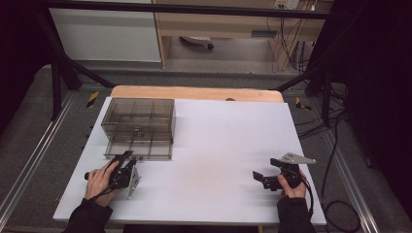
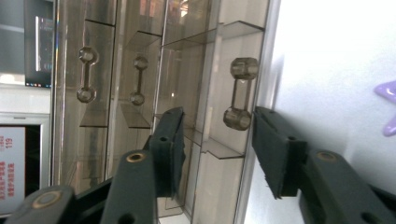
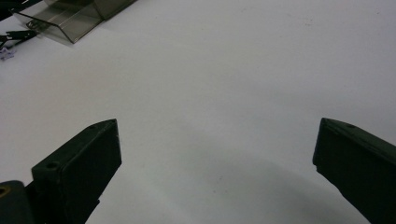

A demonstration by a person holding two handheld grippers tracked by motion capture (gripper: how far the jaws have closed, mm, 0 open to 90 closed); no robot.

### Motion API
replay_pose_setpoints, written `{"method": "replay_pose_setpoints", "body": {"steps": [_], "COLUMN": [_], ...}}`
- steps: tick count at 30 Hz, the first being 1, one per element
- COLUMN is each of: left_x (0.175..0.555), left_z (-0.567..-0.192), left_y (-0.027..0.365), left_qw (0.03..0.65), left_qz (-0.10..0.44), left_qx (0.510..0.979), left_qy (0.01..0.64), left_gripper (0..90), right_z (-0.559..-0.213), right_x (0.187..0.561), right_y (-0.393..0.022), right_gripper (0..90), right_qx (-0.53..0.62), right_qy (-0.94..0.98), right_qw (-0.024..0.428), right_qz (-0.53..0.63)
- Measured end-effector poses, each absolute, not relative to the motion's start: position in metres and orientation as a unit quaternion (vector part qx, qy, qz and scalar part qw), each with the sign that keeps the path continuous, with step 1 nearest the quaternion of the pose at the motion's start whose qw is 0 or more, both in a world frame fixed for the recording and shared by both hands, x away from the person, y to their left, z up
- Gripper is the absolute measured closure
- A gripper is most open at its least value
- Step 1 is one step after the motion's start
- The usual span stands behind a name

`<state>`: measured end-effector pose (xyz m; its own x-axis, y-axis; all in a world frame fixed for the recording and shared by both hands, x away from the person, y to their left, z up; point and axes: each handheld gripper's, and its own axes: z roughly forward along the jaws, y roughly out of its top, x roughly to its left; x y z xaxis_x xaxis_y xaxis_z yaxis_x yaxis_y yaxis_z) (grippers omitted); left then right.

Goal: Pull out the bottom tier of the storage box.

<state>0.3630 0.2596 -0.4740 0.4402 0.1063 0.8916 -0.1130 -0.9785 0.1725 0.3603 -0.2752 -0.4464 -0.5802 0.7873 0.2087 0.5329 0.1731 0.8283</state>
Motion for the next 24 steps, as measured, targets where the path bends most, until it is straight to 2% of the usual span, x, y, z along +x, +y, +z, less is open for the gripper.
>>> {"method": "replay_pose_setpoints", "body": {"steps": [12,24], "left_x": [0.365,0.362], "left_z": [-0.462,-0.448], "left_y": [0.263,0.27], "left_qw": [0.156,0.234], "left_qz": [0.513,0.472], "left_qx": [0.842,0.833], "left_qy": [0.067,0.168], "left_gripper": [37.4,29.4], "right_z": [-0.447,-0.447], "right_x": [0.36,0.36], "right_y": [-0.275,-0.275], "right_gripper": [1.8,1.8], "right_qx": [0.439,0.439], "right_qy": [0.753,0.753], "right_qw": [0.135,0.135], "right_qz": [0.471,0.471]}}
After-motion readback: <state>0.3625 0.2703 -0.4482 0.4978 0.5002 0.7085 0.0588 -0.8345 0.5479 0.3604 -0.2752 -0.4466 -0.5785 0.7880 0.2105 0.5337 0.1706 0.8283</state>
